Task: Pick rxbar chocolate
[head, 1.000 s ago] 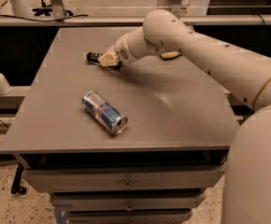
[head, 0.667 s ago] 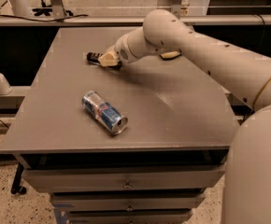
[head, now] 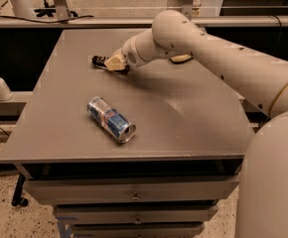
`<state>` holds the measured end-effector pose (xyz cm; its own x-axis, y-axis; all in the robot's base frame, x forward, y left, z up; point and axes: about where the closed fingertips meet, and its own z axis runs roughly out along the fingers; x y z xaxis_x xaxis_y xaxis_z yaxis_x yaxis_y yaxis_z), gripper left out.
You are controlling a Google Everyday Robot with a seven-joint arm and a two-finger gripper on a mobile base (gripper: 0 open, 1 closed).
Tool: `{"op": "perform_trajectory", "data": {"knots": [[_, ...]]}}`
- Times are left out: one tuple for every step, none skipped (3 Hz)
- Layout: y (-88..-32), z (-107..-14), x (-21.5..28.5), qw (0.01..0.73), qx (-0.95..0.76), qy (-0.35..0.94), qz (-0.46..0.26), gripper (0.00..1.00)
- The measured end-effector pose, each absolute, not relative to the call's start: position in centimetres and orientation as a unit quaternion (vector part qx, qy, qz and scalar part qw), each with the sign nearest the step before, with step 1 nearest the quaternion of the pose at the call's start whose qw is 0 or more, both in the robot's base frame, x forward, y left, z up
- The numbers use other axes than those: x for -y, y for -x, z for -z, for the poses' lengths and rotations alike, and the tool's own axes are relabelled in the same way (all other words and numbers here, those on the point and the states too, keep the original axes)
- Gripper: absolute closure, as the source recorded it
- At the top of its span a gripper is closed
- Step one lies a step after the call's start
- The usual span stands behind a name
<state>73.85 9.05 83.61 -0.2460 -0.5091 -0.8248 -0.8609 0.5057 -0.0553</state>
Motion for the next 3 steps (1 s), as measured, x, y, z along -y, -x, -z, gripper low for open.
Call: {"op": "perform_trajectory", "data": {"knots": [[-73.85,-83.62,-9.05,0.417,-0.761,0.450,-0.211,0.84],[-73.85,-83.62,-9.06,0.417,-0.761,0.450,-0.211,0.61],[-73.85,-83.61,-9.07,0.417,-0.761,0.450,-0.211,0.38]]}}
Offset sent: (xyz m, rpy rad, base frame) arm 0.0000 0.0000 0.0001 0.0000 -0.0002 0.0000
